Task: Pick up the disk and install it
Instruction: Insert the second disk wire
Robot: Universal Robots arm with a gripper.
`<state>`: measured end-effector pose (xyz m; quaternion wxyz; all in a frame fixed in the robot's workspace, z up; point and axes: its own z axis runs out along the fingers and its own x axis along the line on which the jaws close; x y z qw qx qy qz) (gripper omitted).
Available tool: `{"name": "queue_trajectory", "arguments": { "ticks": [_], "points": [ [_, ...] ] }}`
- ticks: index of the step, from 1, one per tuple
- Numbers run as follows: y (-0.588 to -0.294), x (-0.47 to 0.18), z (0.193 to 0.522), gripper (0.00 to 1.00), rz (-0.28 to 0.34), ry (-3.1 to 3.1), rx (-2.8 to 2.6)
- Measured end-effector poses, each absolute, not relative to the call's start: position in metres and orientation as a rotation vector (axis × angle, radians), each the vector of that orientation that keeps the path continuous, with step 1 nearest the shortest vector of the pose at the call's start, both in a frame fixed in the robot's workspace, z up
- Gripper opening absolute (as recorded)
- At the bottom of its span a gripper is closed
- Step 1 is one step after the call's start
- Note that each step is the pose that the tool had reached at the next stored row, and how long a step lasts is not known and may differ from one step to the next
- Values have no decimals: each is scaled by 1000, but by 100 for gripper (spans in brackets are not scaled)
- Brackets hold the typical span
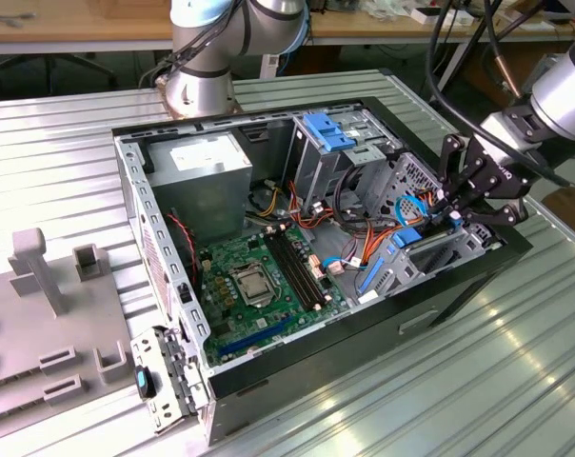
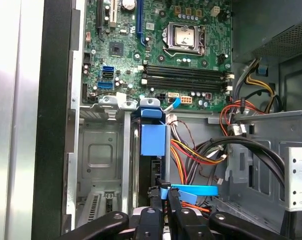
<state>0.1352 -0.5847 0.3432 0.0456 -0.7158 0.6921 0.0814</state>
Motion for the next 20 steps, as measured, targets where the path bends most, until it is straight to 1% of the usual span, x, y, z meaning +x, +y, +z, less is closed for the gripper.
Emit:
{"name": "queue_trajectory", "arguments": {
  "ticks": [20],
  "points": [
    [-588, 135, 336, 17, 252, 2093, -2189]
  ]
}}
